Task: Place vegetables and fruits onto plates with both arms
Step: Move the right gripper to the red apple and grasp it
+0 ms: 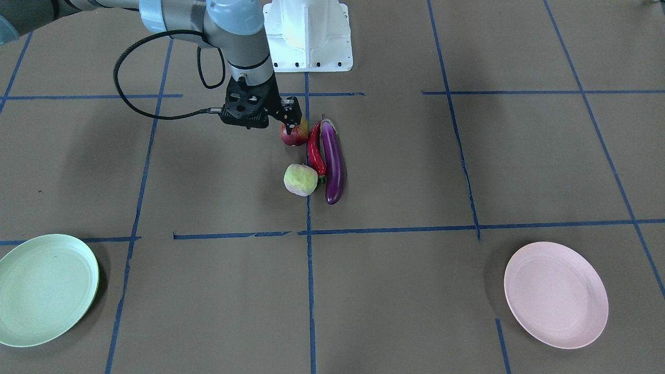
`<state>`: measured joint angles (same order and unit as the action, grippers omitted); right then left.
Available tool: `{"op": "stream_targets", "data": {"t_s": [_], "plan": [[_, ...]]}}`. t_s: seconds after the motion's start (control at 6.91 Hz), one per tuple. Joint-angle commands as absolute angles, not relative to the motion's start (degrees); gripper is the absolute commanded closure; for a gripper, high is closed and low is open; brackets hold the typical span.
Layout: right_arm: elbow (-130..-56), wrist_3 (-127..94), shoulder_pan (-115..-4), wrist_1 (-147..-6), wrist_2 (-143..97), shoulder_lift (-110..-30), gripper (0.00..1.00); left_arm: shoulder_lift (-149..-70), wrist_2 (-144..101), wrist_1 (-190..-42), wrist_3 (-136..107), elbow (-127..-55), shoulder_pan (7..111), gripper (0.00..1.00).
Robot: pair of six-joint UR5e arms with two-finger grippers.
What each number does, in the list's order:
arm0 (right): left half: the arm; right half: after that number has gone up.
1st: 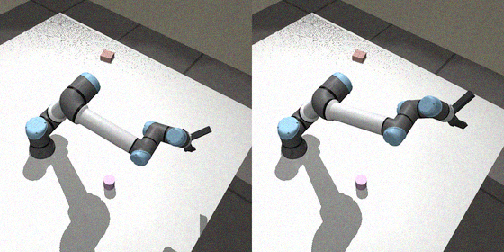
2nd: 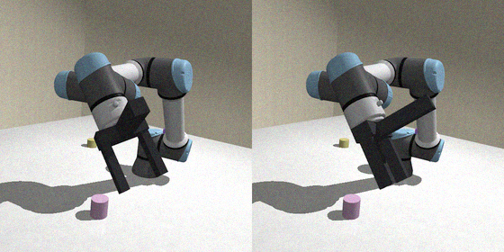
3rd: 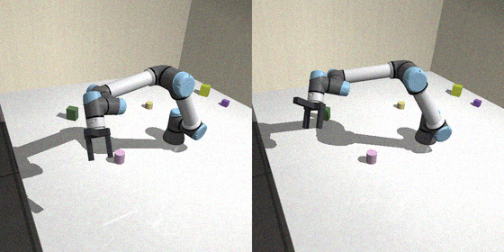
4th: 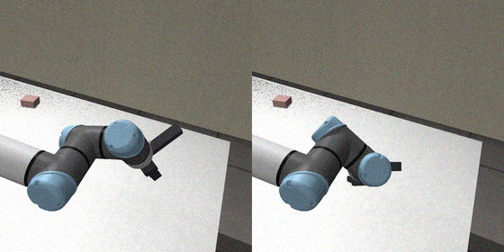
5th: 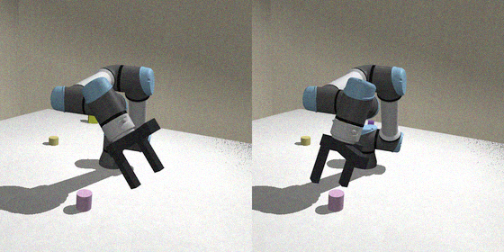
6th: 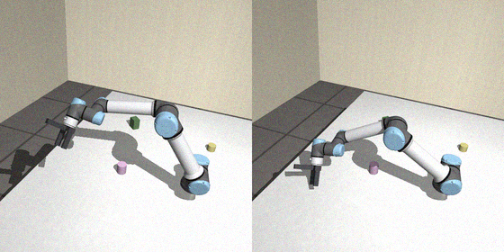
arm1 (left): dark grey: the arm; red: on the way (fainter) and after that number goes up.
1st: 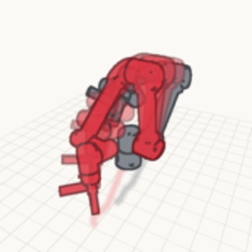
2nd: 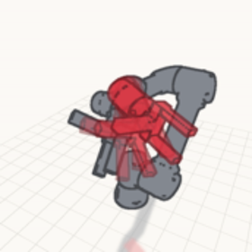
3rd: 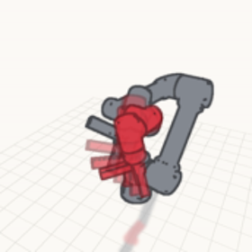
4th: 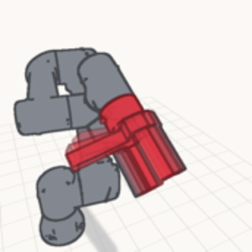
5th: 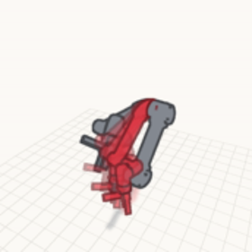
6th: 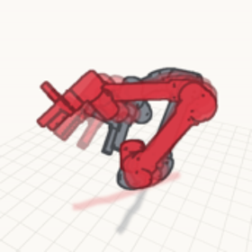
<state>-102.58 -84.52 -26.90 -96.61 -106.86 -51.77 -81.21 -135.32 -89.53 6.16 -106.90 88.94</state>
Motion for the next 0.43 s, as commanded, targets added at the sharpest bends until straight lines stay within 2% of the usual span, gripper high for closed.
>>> {"op": "stream_targets", "data": {"t_s": [0.0, 0.29], "plan": [[-99.4, -85.9, -22.9, -96.7, -104.6, -49.8, 0.00, -81.2, -135.4, -89.6, 6.2, -107.0, 88.9, 0.00], [-97.1, -85.9, -22.2, -94.7, -103.3, -49.7, 0.00, -81.2, -135.4, -89.6, 6.2, -107.0, 88.9, 0.00]]}}
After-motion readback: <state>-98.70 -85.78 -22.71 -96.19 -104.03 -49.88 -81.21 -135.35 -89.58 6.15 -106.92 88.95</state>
